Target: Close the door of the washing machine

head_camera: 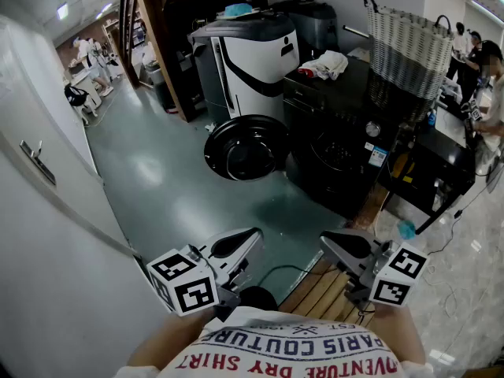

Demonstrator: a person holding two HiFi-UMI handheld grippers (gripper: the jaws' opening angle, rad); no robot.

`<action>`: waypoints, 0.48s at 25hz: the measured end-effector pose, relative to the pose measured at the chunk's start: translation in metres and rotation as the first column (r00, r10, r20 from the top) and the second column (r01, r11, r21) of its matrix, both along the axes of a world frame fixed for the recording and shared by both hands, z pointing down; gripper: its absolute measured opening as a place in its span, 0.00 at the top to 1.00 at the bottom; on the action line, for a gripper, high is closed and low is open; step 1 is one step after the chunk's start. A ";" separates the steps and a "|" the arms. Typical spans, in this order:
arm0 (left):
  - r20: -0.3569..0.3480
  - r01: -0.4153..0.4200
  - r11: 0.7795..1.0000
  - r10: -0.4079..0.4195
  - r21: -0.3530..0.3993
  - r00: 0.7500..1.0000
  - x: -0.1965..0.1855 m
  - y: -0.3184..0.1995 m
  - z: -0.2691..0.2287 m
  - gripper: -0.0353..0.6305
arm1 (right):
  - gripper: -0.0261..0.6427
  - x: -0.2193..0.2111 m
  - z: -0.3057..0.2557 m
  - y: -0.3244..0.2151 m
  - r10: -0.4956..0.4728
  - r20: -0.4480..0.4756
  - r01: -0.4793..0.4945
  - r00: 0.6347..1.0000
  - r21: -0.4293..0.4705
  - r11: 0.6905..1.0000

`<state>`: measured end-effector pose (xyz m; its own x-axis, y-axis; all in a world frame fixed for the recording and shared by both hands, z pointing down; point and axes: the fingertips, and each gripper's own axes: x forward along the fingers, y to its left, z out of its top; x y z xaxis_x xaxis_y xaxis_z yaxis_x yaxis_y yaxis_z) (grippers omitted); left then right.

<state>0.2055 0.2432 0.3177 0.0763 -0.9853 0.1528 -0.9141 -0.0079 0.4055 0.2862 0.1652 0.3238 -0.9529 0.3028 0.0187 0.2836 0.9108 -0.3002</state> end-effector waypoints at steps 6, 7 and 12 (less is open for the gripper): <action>0.001 0.018 1.000 -0.018 -0.008 1.000 -0.009 0.008 0.003 0.91 | 0.93 -0.011 0.007 0.006 -0.014 -0.019 0.013 1.000 -0.029 1.000; -0.002 0.025 1.000 -0.025 -0.010 1.000 -0.012 0.010 0.004 0.91 | 0.93 -0.015 0.009 0.007 -0.019 -0.026 0.018 0.999 -0.040 0.999; -0.018 0.063 0.998 -0.064 -0.023 0.998 -0.036 0.020 0.013 0.91 | 0.93 -0.044 0.020 0.012 -0.039 -0.054 0.038 0.998 -0.032 0.999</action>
<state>0.1696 0.2632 0.3311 0.0169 -0.9845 0.1743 -0.9045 0.0593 0.4223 0.2418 0.1772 0.3440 -0.9383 0.3406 0.0603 0.3008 0.8895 -0.3440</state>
